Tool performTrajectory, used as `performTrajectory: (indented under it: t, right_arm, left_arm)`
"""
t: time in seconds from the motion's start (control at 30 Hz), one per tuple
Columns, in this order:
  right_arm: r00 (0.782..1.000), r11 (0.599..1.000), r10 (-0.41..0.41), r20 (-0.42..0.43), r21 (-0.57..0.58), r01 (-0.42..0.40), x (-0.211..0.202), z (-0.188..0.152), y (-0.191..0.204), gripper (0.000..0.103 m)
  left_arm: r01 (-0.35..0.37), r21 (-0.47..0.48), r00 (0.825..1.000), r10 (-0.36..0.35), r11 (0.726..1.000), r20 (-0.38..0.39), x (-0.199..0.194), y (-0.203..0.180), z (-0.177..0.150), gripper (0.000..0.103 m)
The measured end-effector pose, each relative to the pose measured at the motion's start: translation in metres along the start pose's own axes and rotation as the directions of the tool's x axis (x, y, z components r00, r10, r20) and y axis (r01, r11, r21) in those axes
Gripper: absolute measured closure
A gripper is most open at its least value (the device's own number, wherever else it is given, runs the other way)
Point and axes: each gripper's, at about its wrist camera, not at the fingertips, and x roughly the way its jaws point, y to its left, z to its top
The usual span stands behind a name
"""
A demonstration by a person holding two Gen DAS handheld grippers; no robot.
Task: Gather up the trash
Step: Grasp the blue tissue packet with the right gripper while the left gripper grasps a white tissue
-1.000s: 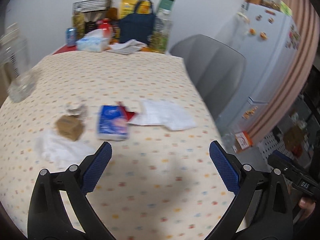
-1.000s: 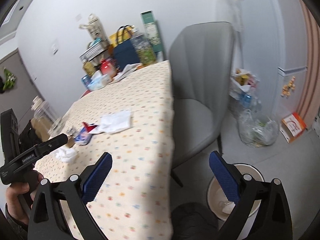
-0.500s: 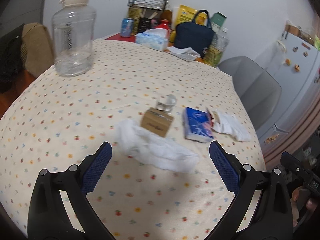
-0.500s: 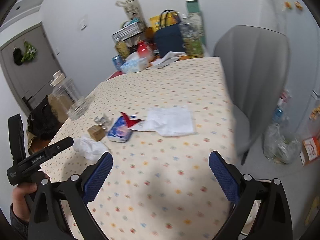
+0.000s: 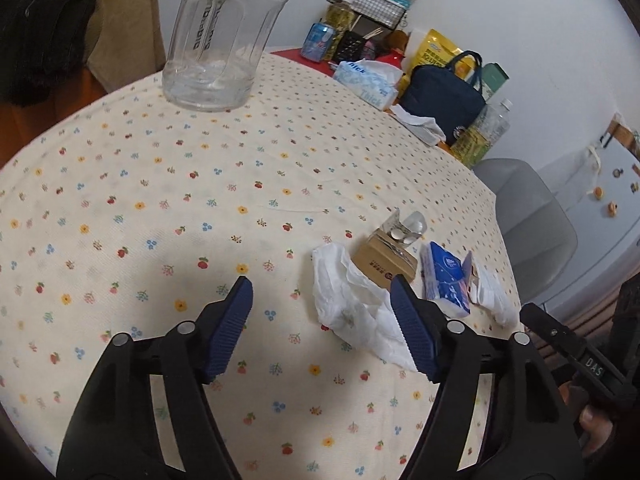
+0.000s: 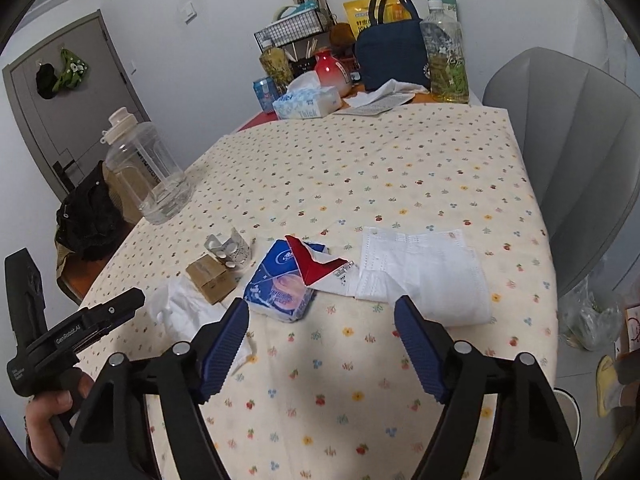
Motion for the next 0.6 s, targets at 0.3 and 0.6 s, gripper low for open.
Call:
performTrajectory:
  t: [0.3, 0.6]
  right_arm:
    - [0.999, 0.999, -0.015, -0.046, -0.035, 0.014, 0.035, 0.016, 0.014, 0.033]
    - [0.997, 0.996, -0.047, -0.068, -0.078, 0.041, 0.063, 0.027, 0.034, 0.036]
  left_arm:
    - [0.005, -0.074, 0.999, -0.008, 0.997, -0.046, 0.027, 0.002, -0.006, 0.070]
    - [-0.031, -0.104, 0.999, 0.032, 0.994, 0.010, 0.002, 0.019, 0.004, 0.099]
